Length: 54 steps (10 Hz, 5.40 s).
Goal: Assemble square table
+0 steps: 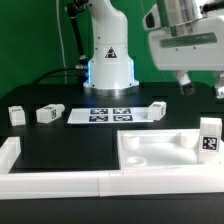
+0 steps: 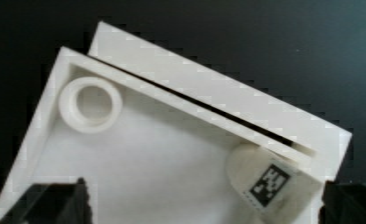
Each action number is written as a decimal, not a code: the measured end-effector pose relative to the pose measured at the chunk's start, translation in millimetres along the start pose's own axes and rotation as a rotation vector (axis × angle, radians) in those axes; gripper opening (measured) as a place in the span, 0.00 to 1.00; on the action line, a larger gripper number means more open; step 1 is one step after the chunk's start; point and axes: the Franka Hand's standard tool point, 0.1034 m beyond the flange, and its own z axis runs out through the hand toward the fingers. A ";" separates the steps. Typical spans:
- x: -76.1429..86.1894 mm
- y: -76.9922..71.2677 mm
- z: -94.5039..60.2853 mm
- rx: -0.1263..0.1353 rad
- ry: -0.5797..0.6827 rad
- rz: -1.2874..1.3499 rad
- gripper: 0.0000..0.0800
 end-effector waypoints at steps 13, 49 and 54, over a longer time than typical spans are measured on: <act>-41.2 155.4 24.1 -0.246 -0.419 -0.560 0.81; -27.5 175.7 -13.0 -0.283 -0.484 -0.599 0.36; 43.2 109.5 -81.6 -0.177 -0.077 -0.814 0.36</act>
Offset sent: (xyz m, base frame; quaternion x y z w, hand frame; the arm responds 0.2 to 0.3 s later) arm -0.0294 0.0071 -0.0109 -0.0326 0.0590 -0.1912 0.9792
